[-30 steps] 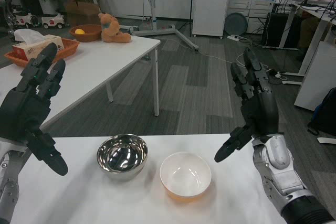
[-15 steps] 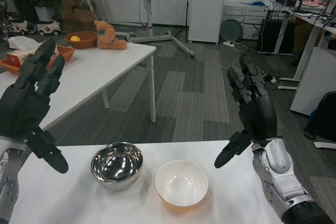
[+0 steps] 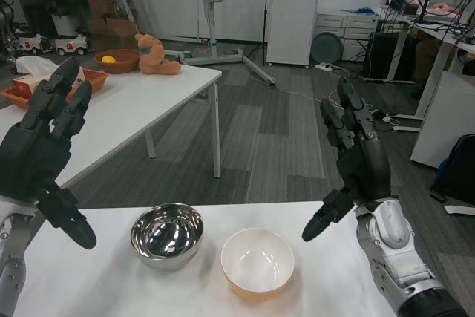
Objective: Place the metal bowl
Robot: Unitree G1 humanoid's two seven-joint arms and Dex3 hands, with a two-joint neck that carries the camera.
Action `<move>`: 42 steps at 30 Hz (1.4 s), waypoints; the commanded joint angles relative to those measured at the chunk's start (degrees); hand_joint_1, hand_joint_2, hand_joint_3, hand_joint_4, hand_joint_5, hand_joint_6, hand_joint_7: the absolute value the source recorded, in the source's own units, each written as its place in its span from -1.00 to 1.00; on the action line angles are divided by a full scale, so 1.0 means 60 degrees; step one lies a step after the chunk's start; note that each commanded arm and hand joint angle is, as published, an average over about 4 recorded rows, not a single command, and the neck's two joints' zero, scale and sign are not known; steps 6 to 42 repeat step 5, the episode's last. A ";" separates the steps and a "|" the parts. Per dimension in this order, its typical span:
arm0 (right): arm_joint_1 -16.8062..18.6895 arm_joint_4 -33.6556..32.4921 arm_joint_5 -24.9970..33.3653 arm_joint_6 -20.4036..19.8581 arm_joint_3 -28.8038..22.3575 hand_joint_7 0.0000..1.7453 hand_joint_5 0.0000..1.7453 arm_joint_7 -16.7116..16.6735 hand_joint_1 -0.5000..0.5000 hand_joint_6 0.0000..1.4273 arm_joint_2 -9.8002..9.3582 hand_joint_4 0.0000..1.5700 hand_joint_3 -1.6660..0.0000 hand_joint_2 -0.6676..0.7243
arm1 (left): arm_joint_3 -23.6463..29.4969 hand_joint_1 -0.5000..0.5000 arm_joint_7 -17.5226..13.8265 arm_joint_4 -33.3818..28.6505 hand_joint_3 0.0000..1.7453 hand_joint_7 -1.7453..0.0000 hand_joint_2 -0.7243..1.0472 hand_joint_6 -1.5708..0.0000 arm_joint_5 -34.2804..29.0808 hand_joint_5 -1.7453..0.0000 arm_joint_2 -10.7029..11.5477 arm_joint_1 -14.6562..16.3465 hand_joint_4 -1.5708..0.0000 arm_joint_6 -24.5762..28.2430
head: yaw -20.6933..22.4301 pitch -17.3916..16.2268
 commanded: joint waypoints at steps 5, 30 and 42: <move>-0.0108 -0.0181 -0.0064 0.0031 -0.0119 -1.00 -1.00 -0.0008 -0.92 -1.00 0.0144 -1.00 1.00 0.82 | -0.0020 -1.00 0.0096 -0.0132 -1.00 0.92 -0.90 1.00 -0.0036 1.00 0.0032 0.0148 1.00 0.0003 | -0.0219 0.0097; -0.0108 -0.0181 -0.0064 0.0031 -0.0119 -1.00 -1.00 -0.0008 -0.92 -1.00 0.0144 -1.00 1.00 0.82 | -0.0020 -1.00 0.0096 -0.0132 -1.00 0.92 -0.90 1.00 -0.0036 1.00 0.0032 0.0148 1.00 0.0003 | -0.0219 0.0097; -0.0108 -0.0181 -0.0064 0.0031 -0.0119 -1.00 -1.00 -0.0008 -0.92 -1.00 0.0144 -1.00 1.00 0.82 | -0.0020 -1.00 0.0096 -0.0132 -1.00 0.92 -0.90 1.00 -0.0036 1.00 0.0032 0.0148 1.00 0.0003 | -0.0219 0.0097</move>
